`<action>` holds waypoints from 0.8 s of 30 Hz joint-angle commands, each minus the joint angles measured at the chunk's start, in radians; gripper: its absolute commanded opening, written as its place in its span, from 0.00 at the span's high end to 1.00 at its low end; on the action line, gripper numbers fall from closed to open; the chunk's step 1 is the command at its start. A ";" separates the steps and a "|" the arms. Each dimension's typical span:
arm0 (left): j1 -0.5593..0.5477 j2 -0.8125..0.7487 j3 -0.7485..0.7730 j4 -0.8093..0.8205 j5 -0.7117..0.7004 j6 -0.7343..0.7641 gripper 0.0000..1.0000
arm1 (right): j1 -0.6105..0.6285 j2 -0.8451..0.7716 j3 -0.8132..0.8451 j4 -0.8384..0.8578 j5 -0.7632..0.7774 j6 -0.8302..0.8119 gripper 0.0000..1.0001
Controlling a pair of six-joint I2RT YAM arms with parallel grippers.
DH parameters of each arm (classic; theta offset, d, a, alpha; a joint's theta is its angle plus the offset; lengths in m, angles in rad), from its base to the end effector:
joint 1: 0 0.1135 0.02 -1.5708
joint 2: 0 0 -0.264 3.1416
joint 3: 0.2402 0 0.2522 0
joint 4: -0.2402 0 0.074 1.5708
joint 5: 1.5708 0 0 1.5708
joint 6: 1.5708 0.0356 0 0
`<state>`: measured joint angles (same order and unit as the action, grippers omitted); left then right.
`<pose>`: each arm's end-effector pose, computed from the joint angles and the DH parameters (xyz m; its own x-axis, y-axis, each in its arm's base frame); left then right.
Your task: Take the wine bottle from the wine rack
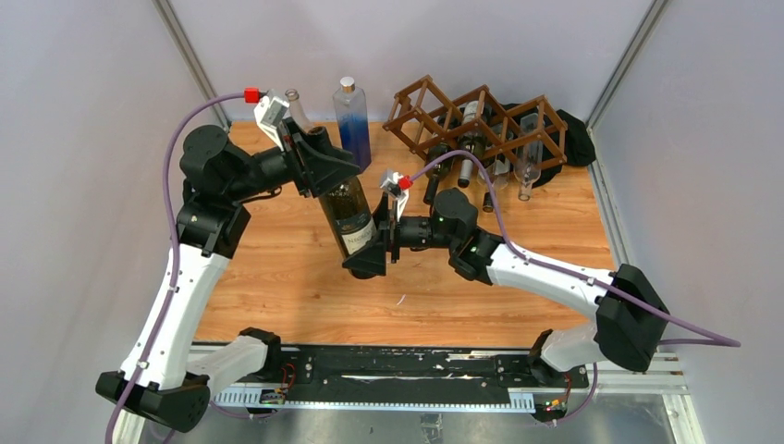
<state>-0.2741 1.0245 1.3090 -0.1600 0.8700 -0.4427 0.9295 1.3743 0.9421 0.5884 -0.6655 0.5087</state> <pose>0.1826 -0.0796 0.4775 -0.2795 -0.2083 -0.9373 0.8686 0.3610 -0.3393 0.1719 0.2670 0.3402 -0.4034 0.1000 -0.9095 -0.9145 -0.0766 0.3972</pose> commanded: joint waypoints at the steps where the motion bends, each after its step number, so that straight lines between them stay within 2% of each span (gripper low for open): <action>1: 0.009 -0.014 0.059 0.025 0.018 0.039 0.70 | 0.005 -0.036 -0.009 -0.009 0.052 0.023 1.00; 2: 0.013 -0.013 0.069 0.015 0.008 0.040 0.79 | 0.003 -0.037 -0.008 -0.015 0.052 0.019 1.00; 6: 0.034 -0.005 0.106 -0.005 -0.007 0.061 0.97 | 0.007 -0.040 -0.004 -0.053 0.057 0.000 0.98; 7: 0.039 -0.002 0.116 -0.006 -0.009 0.067 1.00 | 0.008 -0.042 -0.001 -0.077 0.060 -0.006 0.82; 8: 0.045 0.000 0.124 -0.006 -0.010 0.073 1.00 | 0.007 -0.043 0.000 -0.088 0.065 -0.009 0.58; 9: 0.049 0.003 0.131 -0.006 -0.011 0.079 1.00 | 0.008 -0.045 0.002 -0.108 0.073 -0.010 0.26; 10: 0.052 0.007 0.141 -0.011 -0.013 0.089 1.00 | 0.009 -0.047 0.003 -0.130 0.079 -0.013 0.16; 17: 0.086 0.065 0.264 -0.093 -0.052 0.236 1.00 | 0.022 -0.083 -0.023 -0.257 0.129 -0.091 0.12; 24: 0.154 0.109 0.322 -0.033 -0.022 0.215 1.00 | 0.024 -0.124 -0.102 -0.311 0.163 -0.114 0.10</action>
<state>-0.1810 1.1339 1.5524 -0.4290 0.9245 -0.3691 0.9363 1.2728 0.9115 0.4442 -0.4725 0.3782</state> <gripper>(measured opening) 0.376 0.900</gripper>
